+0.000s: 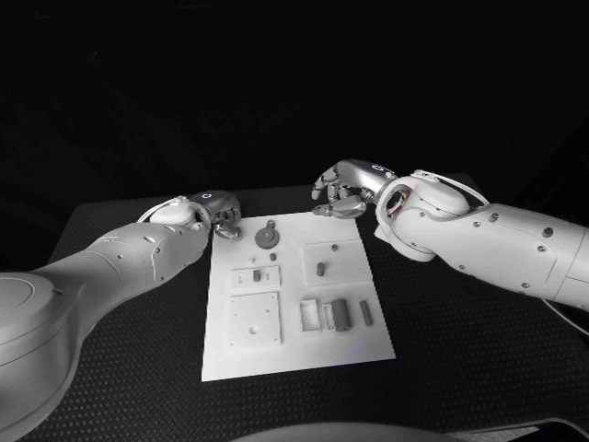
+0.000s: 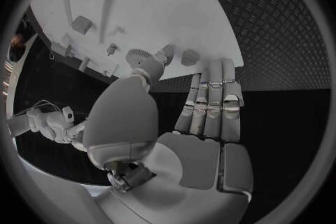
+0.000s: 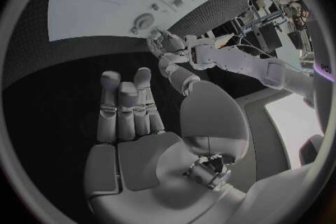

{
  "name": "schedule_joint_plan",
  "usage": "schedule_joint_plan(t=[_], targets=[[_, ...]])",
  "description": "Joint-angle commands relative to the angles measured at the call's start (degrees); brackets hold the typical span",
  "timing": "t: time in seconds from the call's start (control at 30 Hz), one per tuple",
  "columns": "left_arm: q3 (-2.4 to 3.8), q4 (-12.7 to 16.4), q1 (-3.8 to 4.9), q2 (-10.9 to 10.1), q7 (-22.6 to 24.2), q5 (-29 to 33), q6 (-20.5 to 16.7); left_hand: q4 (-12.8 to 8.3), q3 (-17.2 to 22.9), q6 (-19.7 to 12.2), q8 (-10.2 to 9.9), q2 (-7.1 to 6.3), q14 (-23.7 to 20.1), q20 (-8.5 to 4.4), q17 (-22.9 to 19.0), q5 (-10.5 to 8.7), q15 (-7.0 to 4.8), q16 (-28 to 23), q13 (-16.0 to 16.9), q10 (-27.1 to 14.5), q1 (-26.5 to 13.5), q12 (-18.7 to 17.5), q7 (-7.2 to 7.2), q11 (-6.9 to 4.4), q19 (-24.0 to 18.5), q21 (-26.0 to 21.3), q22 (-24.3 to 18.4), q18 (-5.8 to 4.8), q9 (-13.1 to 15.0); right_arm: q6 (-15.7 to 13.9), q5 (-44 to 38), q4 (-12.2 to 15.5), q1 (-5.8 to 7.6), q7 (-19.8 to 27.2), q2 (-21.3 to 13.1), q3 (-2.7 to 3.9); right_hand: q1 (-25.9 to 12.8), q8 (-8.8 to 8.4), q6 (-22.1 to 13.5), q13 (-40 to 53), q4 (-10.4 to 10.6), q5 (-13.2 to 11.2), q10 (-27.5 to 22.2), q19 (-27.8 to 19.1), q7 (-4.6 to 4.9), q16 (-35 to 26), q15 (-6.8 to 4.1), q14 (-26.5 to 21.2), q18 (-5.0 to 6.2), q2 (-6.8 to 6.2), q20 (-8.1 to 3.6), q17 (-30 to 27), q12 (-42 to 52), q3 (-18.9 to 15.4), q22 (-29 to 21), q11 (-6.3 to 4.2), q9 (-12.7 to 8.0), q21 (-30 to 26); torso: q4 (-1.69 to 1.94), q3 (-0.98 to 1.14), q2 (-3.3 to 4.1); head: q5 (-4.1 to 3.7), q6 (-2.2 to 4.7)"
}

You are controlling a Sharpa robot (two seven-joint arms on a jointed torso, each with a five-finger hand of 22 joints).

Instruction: Assemble the parts on the task board

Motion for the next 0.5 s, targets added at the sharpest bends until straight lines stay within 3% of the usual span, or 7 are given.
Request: schedule_joint_plan(t=[0.03,0.23,0.4,0.5], targets=[[-0.01,-0.1,-0.14,0.3,-0.4,-2.4,1.3,-0.3,0.6,1.7,0.9,0.89,0.8,-0.41,0.4,0.43,-0.32,-0.4,0.6,1.6,1.4,0.7,-1.03,-0.94,0.5,0.2,0.2,0.33,0.4,0.7,-0.1,0.0,0.0,0.3,0.1,0.03,-0.3,-0.21,-0.1,0.1,0.4,0.1,-0.1,-0.1,0.52,-0.3,-0.54,0.0,1.66,0.13,-0.4,0.0,-0.2,0.0,0.5,0.0,0.0,-0.3,0.0,0.0,-0.01,-0.14,-0.09],[-0.04,0.1,-0.38,0.1,-0.6,-3.7,3.6,-1.1,1.2,3.9,2.0,2.32,1.9,-1.09,1.1,1.3,-0.84,-0.8,1.4,3.9,2.7,1.3,-1.72,-1.73,1.3,0.4,0.8,-0.04,0.8,0.7,-0.1,0.0,0.0,0.3,0.1,0.03,-0.3,-0.21,-0.1,0.1,0.4,0.1,-0.1,-0.1,0.52,-0.3,-0.55,0.0,1.66,0.15,-0.4,0.0,-0.2,0.0,0.5,0.0,0.0,-0.3,0.05,0.0,0.0,-0.28,-0.24],[-0.04,0.5,-0.38,-0.3,-0.8,-4.1,4.4,-1.8,1.3,4.7,2.1,2.57,2.6,-1.52,1.7,3.69,-1.03,-1.3,1.9,4.9,2.8,1.1,-1.55,-1.77,1.8,0.5,1.3,-0.34,0.8,0.8,-0.1,0.0,0.0,0.3,0.0,0.03,-0.3,-0.21,0.0,0.1,0.4,0.1,-0.1,-0.1,0.52,-0.3,-0.55,0.1,1.66,0.16,-0.4,0.0,-0.2,0.0,0.5,0.0,0.0,-0.3,0.15,-0.01,-0.07,-0.3,-0.36],[-0.05,0.5,-0.39,-0.4,-0.9,-4.1,4.4,-1.8,1.2,4.7,2.1,2.59,2.7,-1.57,1.9,4.05,-1.05,-1.4,2.0,4.9,2.7,1.0,-1.52,-1.75,1.9,0.5,1.4,-0.38,0.8,0.8,-0.1,0.1,0.0,0.3,0.0,0.03,-0.3,-0.21,0.0,0.1,0.4,0.1,-0.1,-0.1,0.52,-0.3,-0.55,0.1,1.66,0.17,-0.41,0.0,-0.2,0.0,0.5,0.0,0.0,-0.3,0.15,-0.04,-0.05,-0.38,-0.38]])
